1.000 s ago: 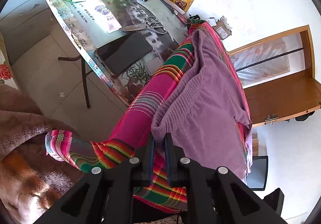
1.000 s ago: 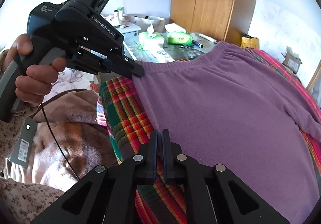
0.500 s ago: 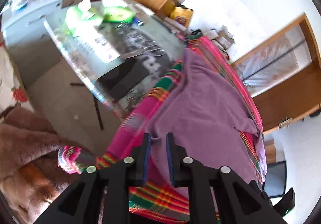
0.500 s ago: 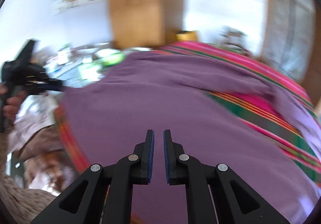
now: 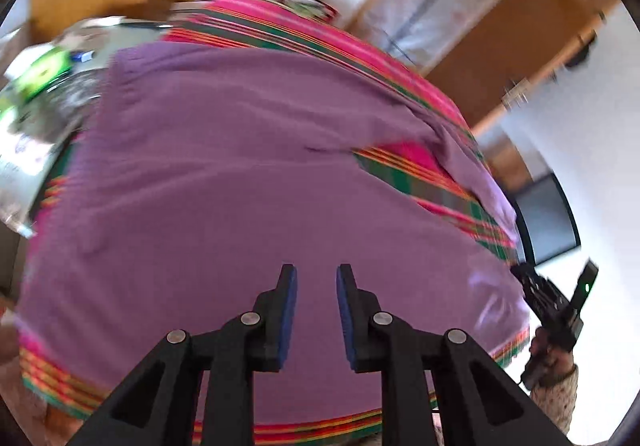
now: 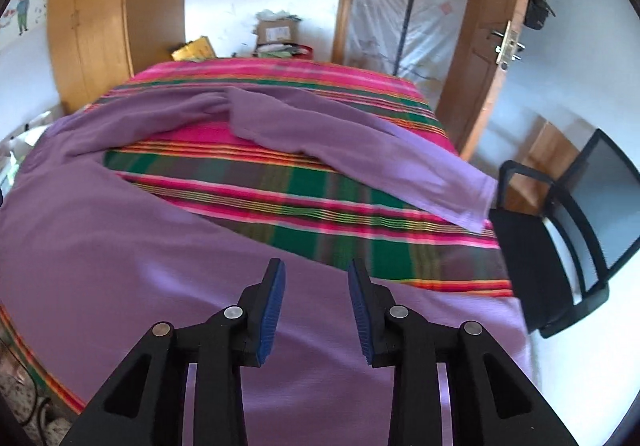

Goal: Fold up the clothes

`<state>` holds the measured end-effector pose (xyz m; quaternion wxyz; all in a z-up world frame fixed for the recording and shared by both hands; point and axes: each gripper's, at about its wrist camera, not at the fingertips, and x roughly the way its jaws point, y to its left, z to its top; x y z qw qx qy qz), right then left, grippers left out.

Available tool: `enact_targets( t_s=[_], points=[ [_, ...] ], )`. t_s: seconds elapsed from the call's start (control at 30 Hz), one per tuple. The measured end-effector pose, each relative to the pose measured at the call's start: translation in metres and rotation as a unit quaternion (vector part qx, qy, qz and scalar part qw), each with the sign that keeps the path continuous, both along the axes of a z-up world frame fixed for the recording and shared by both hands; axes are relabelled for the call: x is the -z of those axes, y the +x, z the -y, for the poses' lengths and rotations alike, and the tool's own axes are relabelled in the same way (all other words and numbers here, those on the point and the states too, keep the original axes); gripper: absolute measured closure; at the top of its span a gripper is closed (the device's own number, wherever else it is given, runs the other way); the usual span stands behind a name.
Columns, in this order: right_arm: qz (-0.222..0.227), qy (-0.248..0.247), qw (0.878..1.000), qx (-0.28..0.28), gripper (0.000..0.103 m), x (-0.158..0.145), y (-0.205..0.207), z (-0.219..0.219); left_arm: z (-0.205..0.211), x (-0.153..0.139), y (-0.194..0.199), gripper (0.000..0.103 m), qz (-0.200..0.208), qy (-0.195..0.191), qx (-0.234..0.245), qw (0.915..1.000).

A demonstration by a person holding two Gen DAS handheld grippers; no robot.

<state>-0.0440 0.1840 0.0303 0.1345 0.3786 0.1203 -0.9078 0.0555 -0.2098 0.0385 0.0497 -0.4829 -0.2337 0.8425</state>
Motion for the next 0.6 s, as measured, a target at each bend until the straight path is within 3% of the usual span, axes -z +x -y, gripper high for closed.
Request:
enact_targets(
  t_s=[0.23,0.4,0.6],
  points=[
    [0.019,0.008,1.000,-0.023,0.069,0.010,-0.010,-0.005,-0.054,0.013,-0.031,0.082,0.026,-0.002,0.076,0.9968],
    [0.041,0.032,0.998,-0.036,0.069,0.019,-0.020,-0.007,-0.076,0.017,-0.032,0.082,0.036,-0.006,0.118,0.9924],
    [0.056,0.052,0.997,-0.024,0.069,0.024,-0.025,-0.029,-0.078,0.023,-0.037,0.082,0.048,-0.011,0.124,0.9910]
  ],
)
